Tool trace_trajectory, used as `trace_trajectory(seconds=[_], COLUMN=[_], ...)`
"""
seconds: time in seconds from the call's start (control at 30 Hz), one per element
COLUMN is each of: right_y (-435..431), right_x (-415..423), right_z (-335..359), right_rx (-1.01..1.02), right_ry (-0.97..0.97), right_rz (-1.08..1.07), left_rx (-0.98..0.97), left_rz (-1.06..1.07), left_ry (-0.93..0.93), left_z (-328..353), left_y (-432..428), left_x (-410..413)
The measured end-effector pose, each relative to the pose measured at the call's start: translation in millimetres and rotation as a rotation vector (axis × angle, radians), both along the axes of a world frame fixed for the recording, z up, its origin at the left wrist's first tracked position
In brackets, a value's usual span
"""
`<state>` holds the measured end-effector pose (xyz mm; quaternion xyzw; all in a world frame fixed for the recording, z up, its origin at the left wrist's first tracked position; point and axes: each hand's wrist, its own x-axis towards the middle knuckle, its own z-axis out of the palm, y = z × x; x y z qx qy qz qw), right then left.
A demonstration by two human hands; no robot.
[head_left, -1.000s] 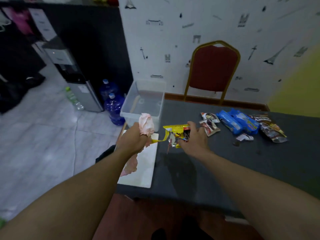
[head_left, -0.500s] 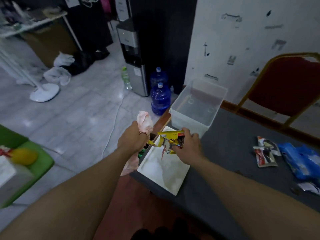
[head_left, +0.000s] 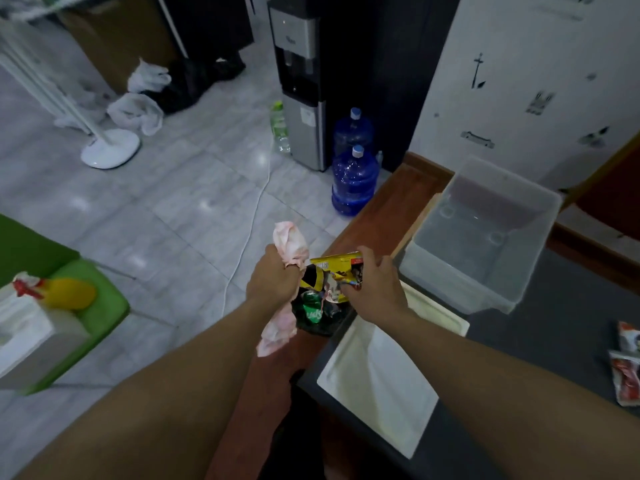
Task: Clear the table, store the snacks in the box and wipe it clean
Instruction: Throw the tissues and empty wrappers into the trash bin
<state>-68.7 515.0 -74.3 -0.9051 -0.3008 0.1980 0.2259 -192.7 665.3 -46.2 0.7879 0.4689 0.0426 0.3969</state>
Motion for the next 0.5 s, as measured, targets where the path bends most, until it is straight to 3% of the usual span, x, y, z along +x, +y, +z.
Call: trace_trajectory(seconds=[0.5], right_y=[113], right_x=[62], right_z=[-151], right_rx=[-0.373], right_ry=[0.08], right_rz=[-0.079], left_rx=[-0.425], left_rz=[0.276], left_ry=[-0.193], left_z=[-197], left_y=[98], left_x=[107])
